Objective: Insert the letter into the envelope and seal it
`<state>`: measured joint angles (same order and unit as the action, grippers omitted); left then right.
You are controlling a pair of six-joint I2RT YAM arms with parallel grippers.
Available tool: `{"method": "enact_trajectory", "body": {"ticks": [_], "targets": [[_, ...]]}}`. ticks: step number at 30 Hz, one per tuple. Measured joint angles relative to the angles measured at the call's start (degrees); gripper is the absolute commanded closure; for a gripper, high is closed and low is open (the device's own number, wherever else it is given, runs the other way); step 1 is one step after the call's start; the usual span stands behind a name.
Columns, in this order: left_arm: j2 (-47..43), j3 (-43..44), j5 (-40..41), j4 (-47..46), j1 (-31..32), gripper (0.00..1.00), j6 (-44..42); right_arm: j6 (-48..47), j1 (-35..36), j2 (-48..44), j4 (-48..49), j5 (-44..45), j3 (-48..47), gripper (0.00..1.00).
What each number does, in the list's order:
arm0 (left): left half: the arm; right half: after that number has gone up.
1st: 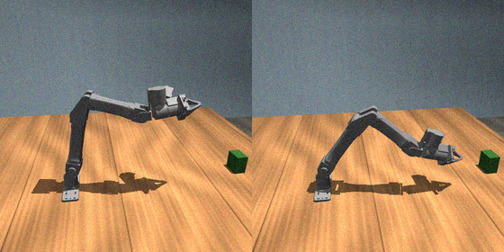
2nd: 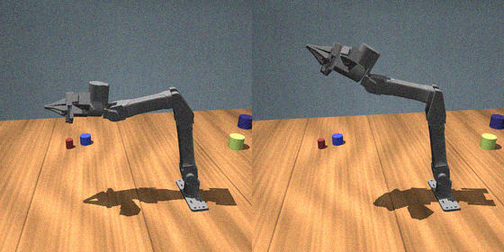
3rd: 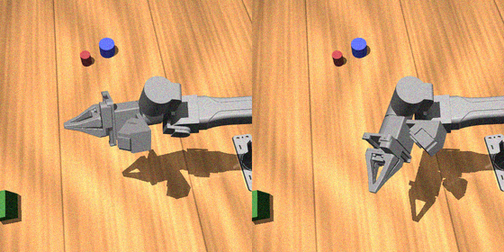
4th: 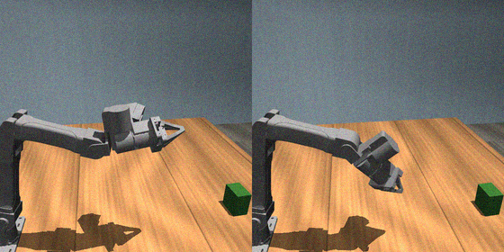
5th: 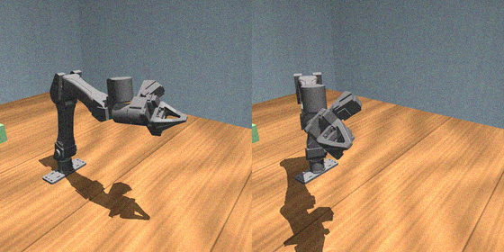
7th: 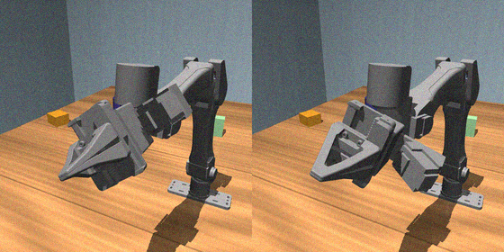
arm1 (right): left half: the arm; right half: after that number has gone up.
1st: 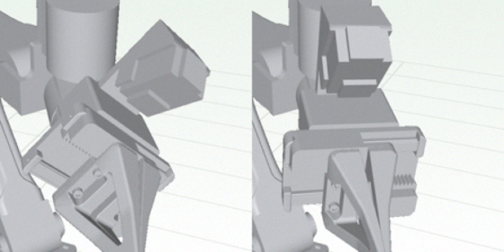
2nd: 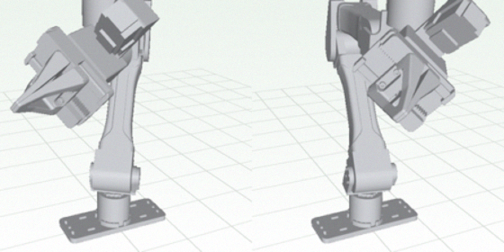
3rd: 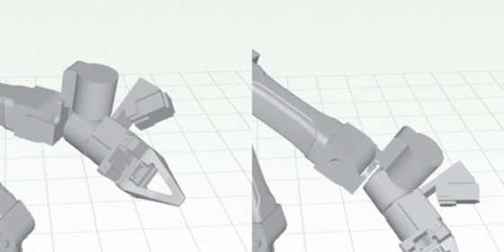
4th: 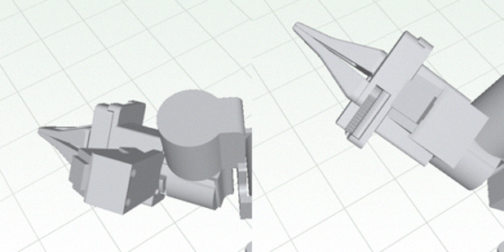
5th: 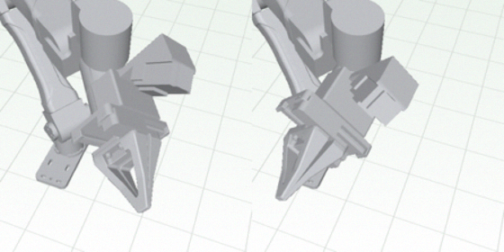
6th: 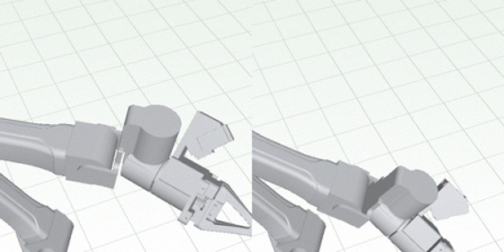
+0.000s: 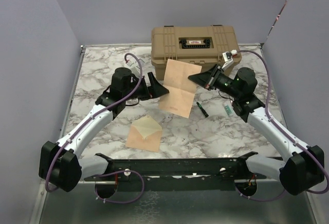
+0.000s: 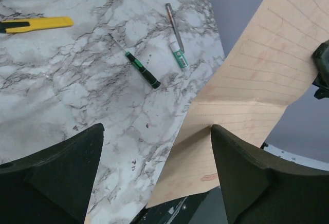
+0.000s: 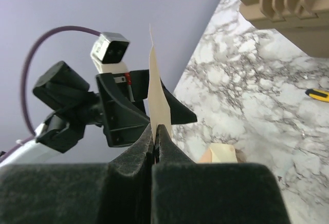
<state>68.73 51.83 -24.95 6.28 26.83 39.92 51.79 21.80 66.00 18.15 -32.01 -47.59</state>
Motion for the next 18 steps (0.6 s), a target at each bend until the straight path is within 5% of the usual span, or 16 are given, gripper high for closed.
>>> {"method": "enact_trajectory", "body": {"ticks": [9, 18], "targets": [[-3.5, -2.1, -17.4, -11.7, -2.8, 0.45, 11.2, 4.4, 0.0, -1.7, 0.5, 2.0, -1.4, 1.0], [-3.0, -4.5, -25.5, -24.9, -4.3, 0.74, 22.5, 9.3, 0.0, -1.0, 6.6, 2.0, -1.4, 1.0]]}}
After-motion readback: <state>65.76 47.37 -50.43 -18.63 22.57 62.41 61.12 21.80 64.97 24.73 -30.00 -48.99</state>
